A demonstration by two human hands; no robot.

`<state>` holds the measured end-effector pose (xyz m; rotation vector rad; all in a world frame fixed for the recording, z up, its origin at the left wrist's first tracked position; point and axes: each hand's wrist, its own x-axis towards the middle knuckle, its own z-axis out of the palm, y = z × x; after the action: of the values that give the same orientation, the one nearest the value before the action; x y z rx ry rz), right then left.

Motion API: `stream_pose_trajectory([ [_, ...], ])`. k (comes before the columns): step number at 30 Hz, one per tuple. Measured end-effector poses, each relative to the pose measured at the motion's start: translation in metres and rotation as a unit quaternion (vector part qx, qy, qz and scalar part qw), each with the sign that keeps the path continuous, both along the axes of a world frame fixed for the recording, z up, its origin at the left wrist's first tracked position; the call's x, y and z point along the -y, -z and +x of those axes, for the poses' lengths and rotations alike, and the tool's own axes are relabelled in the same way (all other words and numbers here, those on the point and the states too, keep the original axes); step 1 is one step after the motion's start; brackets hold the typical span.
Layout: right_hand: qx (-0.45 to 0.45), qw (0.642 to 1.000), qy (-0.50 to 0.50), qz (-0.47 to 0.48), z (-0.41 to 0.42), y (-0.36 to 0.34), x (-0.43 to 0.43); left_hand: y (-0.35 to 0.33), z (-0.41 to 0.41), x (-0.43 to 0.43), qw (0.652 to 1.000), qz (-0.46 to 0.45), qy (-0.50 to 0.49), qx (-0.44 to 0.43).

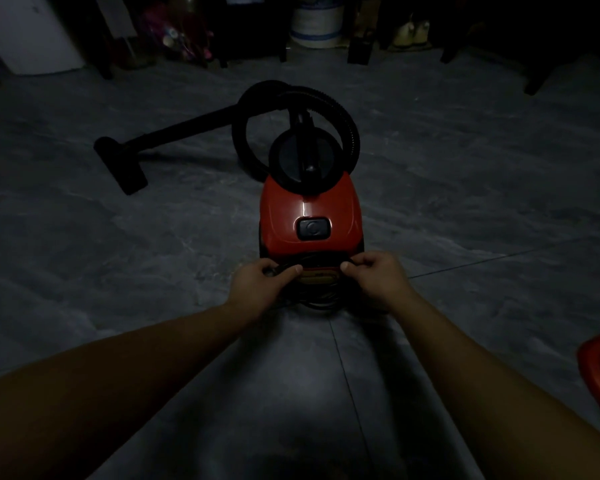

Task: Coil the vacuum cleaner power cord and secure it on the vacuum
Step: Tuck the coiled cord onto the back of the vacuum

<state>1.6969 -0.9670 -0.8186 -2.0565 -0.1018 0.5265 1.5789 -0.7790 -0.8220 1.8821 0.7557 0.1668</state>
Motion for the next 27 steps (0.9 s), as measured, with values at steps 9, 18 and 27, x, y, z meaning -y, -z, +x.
stream_pose_trajectory([
  [9,0.257,0.945,-0.068,-0.192,-0.015,0.005,0.002,-0.007,0.007,0.006,1.0,-0.005,-0.021,0.01],
  [18,0.115,0.993,0.004,-0.031,-0.027,0.001,-0.005,-0.008,0.016,0.009,0.999,0.008,-0.047,-0.022],
  [27,-0.033,0.996,0.077,0.033,-0.017,-0.004,-0.012,-0.003,0.019,0.006,0.999,0.011,-0.042,-0.023],
])
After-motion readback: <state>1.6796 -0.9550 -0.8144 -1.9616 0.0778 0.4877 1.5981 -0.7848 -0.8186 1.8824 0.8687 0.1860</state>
